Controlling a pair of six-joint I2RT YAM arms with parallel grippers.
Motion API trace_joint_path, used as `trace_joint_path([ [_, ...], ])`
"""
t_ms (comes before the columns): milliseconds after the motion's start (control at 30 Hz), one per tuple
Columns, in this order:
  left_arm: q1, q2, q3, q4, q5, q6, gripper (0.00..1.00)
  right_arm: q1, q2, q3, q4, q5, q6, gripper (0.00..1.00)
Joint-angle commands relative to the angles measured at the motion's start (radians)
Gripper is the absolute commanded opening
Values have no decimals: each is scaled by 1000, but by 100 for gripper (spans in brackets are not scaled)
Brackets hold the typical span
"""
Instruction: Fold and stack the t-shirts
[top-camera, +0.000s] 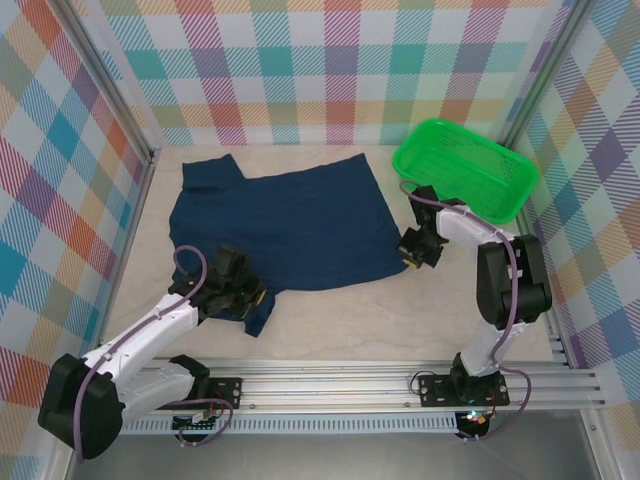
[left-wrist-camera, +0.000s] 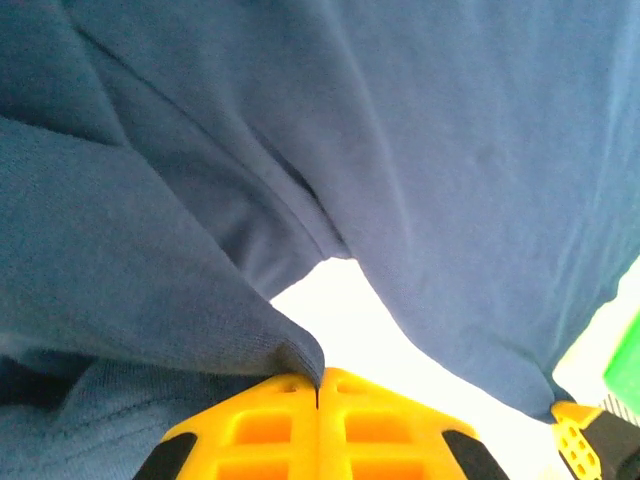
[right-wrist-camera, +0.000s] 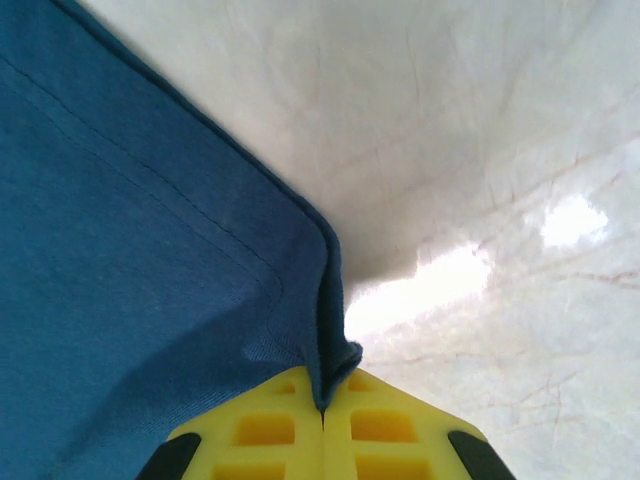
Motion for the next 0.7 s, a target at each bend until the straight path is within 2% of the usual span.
trace_joint_path([
  [0, -59, 29, 81, 2, -20, -53, 0, -37, 20, 43, -45, 22, -52, 0],
  [200, -141, 48, 122, 14, -16, -71, 0, -69, 36, 86, -63, 42, -85, 0],
  [333, -158, 30, 140, -173, -45, -13, 0, -72, 35, 93, -58, 19, -101, 0],
  [533, -158, -176, 28, -414, -202, 9, 0, -57, 40, 55, -45, -38, -115, 0],
  [667, -157, -271, -50, -469, -275, 1, 0, -26, 57, 43, -35, -100, -126, 0],
])
